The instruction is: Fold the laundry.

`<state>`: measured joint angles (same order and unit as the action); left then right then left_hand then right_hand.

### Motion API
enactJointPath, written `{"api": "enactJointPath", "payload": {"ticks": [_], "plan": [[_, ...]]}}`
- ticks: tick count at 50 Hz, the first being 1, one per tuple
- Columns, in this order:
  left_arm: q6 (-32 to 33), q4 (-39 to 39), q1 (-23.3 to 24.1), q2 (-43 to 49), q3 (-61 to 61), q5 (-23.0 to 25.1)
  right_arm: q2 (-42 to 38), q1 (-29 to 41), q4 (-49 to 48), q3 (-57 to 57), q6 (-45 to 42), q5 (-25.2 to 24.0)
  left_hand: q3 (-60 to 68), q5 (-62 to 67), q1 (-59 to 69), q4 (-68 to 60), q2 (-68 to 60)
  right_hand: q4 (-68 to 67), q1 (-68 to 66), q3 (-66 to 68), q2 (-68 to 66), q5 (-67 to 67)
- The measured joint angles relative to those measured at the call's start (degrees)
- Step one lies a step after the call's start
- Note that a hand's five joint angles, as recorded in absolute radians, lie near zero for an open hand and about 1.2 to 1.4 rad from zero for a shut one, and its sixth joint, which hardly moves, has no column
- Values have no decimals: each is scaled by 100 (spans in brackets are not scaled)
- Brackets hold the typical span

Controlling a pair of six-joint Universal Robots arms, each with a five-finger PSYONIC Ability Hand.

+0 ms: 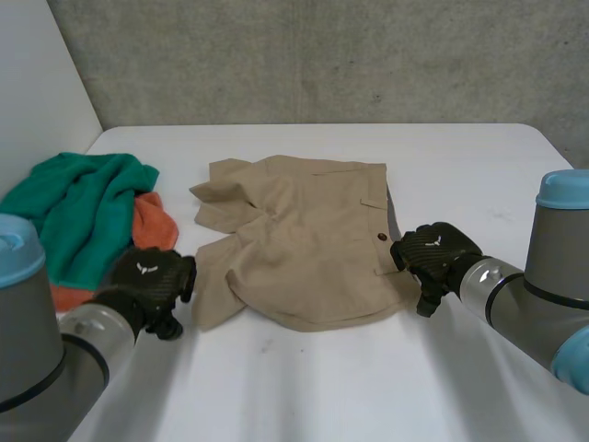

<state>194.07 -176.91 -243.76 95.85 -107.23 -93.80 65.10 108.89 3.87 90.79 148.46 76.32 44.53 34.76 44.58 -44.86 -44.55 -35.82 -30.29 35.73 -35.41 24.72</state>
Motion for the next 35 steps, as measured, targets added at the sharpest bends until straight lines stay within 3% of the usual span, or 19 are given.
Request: {"api": "enactJointPath", "payload": {"ticks": [5,7,12,30,35], "plan": [[-390,-17,-160,103,-133,268,-3,9,-3,4,2,5,-510,-549,-602,570,536,0,0,0,0,0],[-841,-61,-330,454,-98,580,-8,22,-5,16,8,4,-712,-784,-711,781,731,0,0,0,0,0],[-1088,-233,-407,925,117,720,-13,27,-7,51,14,-4,-1011,-1091,-981,1064,1029,0,0,0,0,0],[-1080,-802,-228,1851,900,607,-19,68,-64,215,24,-15,-1035,-1123,-981,1093,1061,0,0,0,0,0],[-1045,-929,-57,2258,1218,272,-22,120,-106,247,29,-7,-1035,-1123,-981,1092,1061,0,0,0,0,0]]}}
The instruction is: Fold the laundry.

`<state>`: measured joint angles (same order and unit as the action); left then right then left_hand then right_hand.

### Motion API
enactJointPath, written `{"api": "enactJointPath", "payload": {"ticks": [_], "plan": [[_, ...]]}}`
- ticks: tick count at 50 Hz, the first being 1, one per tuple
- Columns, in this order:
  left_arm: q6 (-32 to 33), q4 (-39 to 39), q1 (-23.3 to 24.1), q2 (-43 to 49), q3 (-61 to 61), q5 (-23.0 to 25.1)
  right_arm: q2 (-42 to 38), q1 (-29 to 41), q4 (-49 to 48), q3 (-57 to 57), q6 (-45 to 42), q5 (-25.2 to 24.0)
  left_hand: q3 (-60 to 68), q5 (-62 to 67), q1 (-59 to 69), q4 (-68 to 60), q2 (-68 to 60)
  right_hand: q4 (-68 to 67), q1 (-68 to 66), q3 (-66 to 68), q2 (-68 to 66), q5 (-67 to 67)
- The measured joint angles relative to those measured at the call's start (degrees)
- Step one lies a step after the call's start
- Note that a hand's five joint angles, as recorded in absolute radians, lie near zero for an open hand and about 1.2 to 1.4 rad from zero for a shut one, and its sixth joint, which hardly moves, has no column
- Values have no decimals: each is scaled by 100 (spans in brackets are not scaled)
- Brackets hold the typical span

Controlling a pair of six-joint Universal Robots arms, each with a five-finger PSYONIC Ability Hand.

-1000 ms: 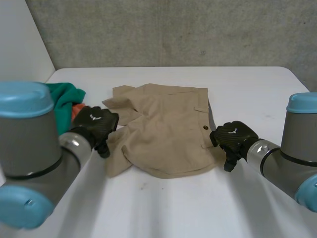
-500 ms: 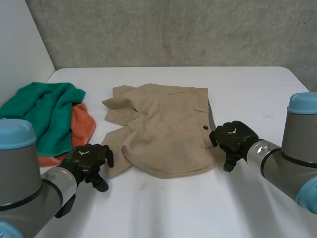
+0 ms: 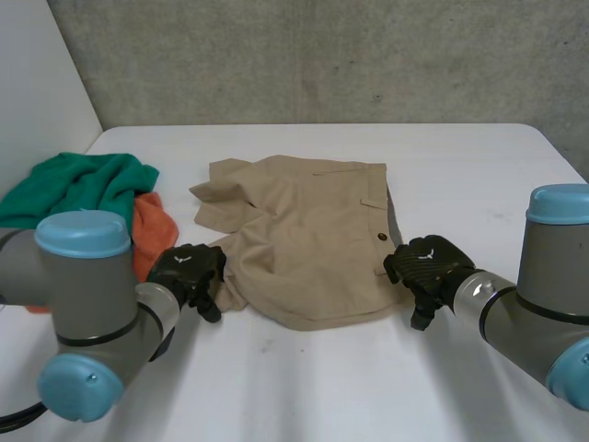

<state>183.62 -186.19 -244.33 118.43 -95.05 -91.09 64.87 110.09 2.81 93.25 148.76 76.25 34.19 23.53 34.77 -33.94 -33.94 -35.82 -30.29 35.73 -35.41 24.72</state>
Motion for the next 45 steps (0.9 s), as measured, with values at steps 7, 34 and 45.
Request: {"api": "enactJointPath", "payload": {"ticks": [7,34,45], "plan": [[30,-84,117,314,282,-303,-1,20,-26,23,3,4,109,158,92,-115,-128,0,0,0,0,0],[152,-303,87,-1011,-41,-352,-6,-39,59,-217,394,113,3407,3271,2909,-3471,-3413,323,181,-327,265,-246],[766,-317,-215,-1876,-471,-287,-222,-29,181,-358,571,12,3410,3271,2909,-3471,-3413,225,163,-206,251,-81]]}}
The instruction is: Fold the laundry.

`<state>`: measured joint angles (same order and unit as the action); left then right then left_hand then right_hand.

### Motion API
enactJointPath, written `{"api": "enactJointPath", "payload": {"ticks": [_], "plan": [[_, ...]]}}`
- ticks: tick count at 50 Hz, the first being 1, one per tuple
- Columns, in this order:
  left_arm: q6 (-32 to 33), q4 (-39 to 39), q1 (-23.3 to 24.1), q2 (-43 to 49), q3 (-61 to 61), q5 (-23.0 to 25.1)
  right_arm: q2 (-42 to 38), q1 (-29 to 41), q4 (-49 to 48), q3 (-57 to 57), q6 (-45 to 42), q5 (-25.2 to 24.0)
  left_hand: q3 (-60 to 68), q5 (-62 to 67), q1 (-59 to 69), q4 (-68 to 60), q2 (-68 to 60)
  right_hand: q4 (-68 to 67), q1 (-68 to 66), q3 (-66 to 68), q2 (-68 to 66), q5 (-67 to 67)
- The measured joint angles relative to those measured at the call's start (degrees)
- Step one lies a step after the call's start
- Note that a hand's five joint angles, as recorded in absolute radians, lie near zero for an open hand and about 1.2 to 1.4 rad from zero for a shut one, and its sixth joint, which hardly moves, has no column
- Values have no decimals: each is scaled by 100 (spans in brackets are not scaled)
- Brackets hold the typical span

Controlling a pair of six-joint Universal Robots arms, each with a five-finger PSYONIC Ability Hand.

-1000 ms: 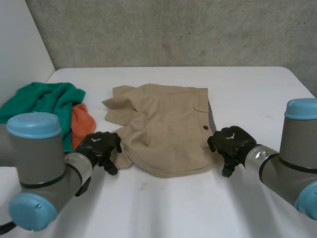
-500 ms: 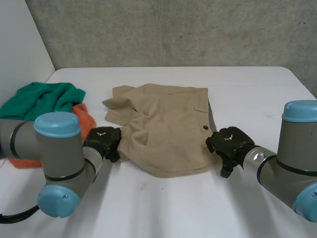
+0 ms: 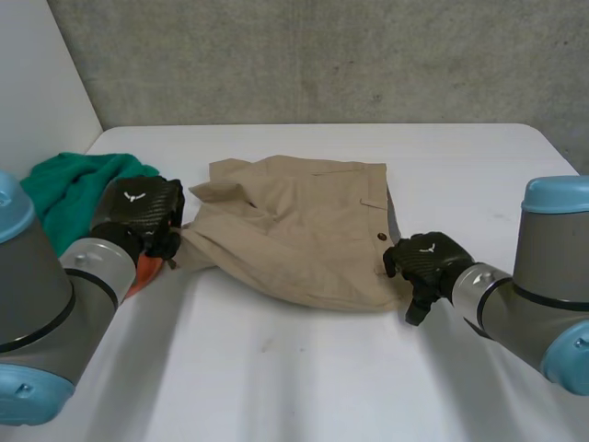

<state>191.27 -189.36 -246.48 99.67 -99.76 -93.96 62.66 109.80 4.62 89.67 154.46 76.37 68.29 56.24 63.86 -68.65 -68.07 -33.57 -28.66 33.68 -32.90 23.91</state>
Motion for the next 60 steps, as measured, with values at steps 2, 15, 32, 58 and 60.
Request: {"api": "enactJointPath", "payload": {"ticks": [2,15,32,58,60], "plan": [[62,-3,-28,-46,-17,8,-120,22,-74,-28,-24,-6,0,0,0,0,0,-28,0,22,0,0],[54,-14,-26,-28,-8,13,-629,50,-652,-178,-99,94,0,0,0,0,0,-2524,-1771,2512,-2686,2336],[735,1000,74,-469,-324,166,631,-118,205,210,-940,136,0,0,0,-1,0,-3453,-2323,3392,-3398,3274],[1908,2785,1164,-1373,-836,340,2460,-1022,2926,882,-3258,-298,-2677,-2546,-2741,2736,2693,-3455,-2465,3398,-3398,3313],[1906,2438,1073,-1119,-673,319,2280,-1029,2750,916,-3231,-331,-4695,-4535,-4548,4769,4712,-3455,-2524,3436,-3398,3322]]}}
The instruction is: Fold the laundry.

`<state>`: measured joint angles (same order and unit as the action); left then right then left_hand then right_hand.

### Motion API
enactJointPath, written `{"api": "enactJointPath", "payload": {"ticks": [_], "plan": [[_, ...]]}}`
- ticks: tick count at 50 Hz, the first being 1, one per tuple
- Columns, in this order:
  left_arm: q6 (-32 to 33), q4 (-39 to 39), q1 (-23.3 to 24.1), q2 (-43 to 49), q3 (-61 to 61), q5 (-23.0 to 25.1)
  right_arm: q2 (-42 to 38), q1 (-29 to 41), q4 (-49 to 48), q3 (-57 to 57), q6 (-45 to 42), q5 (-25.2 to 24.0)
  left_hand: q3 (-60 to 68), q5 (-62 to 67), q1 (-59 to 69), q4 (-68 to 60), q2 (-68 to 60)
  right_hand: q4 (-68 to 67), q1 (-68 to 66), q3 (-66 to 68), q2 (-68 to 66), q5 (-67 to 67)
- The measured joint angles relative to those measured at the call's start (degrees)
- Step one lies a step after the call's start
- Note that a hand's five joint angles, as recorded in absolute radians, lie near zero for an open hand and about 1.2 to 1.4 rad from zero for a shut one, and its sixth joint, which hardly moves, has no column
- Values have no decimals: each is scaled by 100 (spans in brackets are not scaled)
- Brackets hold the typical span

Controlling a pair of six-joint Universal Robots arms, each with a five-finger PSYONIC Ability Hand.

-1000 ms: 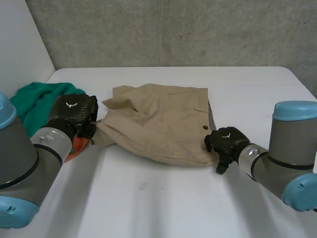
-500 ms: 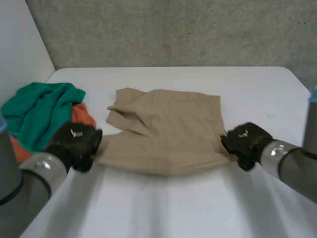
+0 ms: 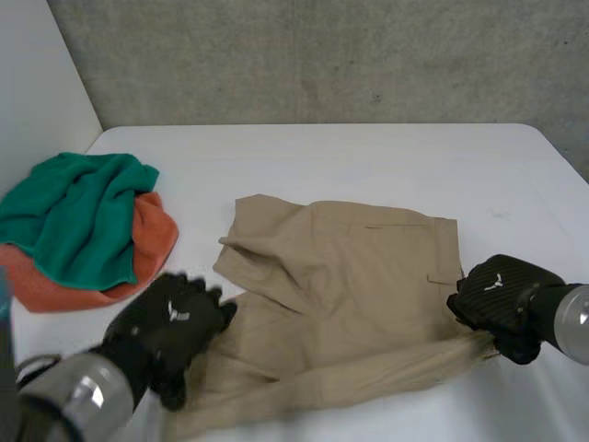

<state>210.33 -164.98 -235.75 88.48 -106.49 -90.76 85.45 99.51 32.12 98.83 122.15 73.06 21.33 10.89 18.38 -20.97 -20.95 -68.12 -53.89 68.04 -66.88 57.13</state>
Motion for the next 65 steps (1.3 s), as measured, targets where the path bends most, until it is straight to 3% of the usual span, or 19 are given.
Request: {"api": "enactJointPath", "payload": {"ticks": [9,13,16,18,22,30,44,65], "plan": [[-69,-1044,-588,552,441,37,-224,-3,-287,225,53,-30,259,324,600,-291,-331,0,-22,11,0,6],[-122,-1790,-854,1336,832,175,-200,-5,-480,402,109,-30,965,1037,1286,-1027,-1000,0,-22,11,0,5],[-129,-1829,-869,1482,898,224,-197,-5,-502,421,112,-31,1185,1220,1499,-1215,-1222,0,-22,11,0,5],[-190,-1917,-965,2266,1262,579,-189,-9,-609,522,118,-33,1612,1662,1944,-1669,-1661,0,-22,11,0,5],[-264,-1962,-1084,2905,1570,921,-192,-10,-713,601,120,-31,1943,1967,2282,-1989,-1991,0,-23,11,0,6],[-374,-2130,-1116,3577,2101,1133,-196,-6,-867,712,165,-29,1721,1742,2023,-1724,-1748,0,-23,11,0,5],[-533,-2695,-942,3944,2524,1083,-212,-12,-1066,891,342,-31,1645,1643,1991,-1650,-1664,0,-77,23,0,5],[-577,-2774,-733,4008,2588,1064,-260,-23,-1182,964,335,-17,1594,1603,1958,-1606,-1616,0,-77,31,0,6]]}}
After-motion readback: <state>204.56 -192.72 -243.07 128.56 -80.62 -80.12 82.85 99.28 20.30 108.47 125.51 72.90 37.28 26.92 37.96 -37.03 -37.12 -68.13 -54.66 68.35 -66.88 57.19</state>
